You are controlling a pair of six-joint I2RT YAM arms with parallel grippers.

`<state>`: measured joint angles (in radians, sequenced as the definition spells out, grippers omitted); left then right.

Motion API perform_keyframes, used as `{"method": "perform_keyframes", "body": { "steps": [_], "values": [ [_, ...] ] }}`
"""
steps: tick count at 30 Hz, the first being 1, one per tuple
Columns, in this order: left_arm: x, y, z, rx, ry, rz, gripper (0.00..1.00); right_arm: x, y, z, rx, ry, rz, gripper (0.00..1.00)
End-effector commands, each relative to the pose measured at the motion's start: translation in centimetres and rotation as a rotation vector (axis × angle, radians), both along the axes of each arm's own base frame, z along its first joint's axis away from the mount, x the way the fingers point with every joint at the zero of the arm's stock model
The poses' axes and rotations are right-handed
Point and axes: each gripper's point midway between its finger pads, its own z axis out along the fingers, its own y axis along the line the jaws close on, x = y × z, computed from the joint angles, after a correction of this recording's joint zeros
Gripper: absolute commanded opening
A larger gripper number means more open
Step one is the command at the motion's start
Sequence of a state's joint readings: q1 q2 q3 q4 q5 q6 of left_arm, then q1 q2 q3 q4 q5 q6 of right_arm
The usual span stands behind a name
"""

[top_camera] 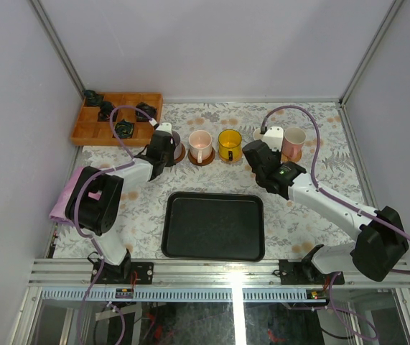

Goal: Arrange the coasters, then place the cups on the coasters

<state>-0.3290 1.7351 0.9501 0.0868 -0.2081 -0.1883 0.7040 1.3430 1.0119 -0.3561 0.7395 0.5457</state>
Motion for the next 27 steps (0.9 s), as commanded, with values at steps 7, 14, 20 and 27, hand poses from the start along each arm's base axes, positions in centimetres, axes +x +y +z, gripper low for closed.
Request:
{"method": "perform_keyframes", "body": {
  "steps": [7,14,20,27],
  "values": [
    [0.4,1.0,1.1,-0.014,-0.022,0.089,0.0,1.1,0.9,1.2,0.032,-0.028,0.012,0.43],
    [0.1,1.0,1.1,-0.015,-0.017,0.088,0.0,1.1,1.0,1.1,0.034,-0.026,0.014,0.43],
    [-0.4,1.1,1.1,-0.016,-0.008,0.087,0.0,1.0,0.9,1.1,0.037,-0.027,0.009,0.43],
    [-0.9,1.0,1.1,-0.021,0.001,0.078,0.0,1.0,1.0,0.9,0.043,-0.024,0.01,0.43]
  ]
}}
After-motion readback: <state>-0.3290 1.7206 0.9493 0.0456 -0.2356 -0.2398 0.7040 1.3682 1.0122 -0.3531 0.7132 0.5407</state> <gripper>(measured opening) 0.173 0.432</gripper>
